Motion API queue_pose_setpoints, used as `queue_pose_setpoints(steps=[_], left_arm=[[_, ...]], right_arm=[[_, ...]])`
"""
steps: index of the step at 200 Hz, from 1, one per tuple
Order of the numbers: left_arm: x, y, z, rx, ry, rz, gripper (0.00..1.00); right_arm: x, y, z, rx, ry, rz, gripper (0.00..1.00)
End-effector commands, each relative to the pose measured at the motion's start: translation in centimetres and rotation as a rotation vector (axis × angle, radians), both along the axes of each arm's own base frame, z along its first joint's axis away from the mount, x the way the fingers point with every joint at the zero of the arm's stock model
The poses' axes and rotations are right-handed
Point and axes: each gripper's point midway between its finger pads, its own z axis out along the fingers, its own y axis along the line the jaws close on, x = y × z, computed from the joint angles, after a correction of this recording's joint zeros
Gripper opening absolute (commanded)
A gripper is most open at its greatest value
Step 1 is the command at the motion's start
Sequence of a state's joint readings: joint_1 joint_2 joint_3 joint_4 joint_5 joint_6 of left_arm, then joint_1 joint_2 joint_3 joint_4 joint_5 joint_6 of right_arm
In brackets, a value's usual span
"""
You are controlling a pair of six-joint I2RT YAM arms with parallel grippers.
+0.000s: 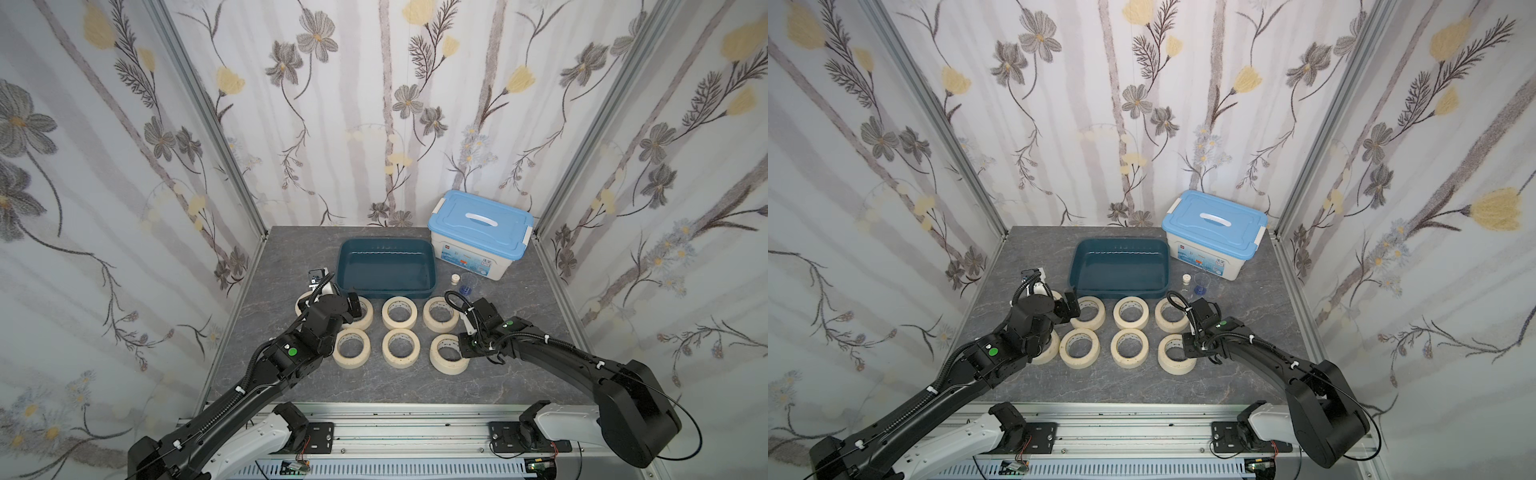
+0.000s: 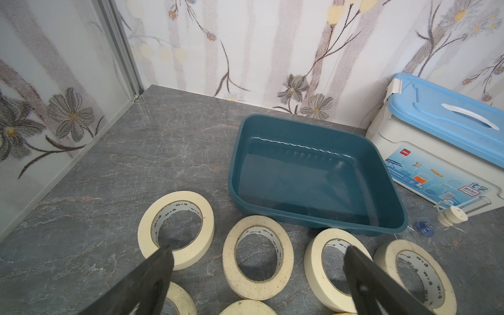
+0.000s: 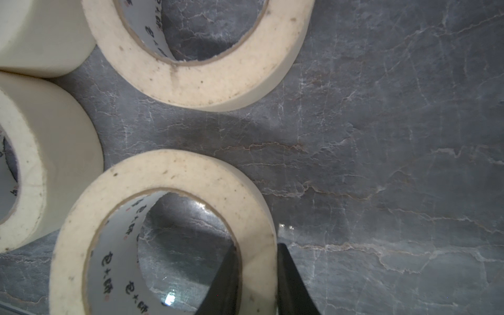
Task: Take out the art tape in the storage box
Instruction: Place the art tape at the center of the board.
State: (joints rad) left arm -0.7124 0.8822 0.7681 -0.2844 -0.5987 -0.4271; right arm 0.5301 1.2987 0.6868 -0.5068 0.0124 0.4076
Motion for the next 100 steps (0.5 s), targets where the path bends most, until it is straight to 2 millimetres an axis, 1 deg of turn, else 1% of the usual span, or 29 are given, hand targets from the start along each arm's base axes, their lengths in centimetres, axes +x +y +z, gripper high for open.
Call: queue_pose_setpoints(steps=[1, 63, 100], left_arm=[[0.18, 0.25, 0.7, -0.021, -0.023, 0.025, 1.0], [0.31, 0.2, 0.88, -0.014, -0.024, 0.026, 1.0], [0.54, 0.2, 1.07, -0.005, -0.023, 0.033, 1.0]], right_arm=[[1.35, 0.14, 0.26, 0.002, -0.056, -0.024, 0.23], [1.82, 0.01, -0.05, -0.012, -0.071, -0.029, 0.25], [1.55, 0.08, -0.05, -0.004, -0.066, -0.022, 0.35]])
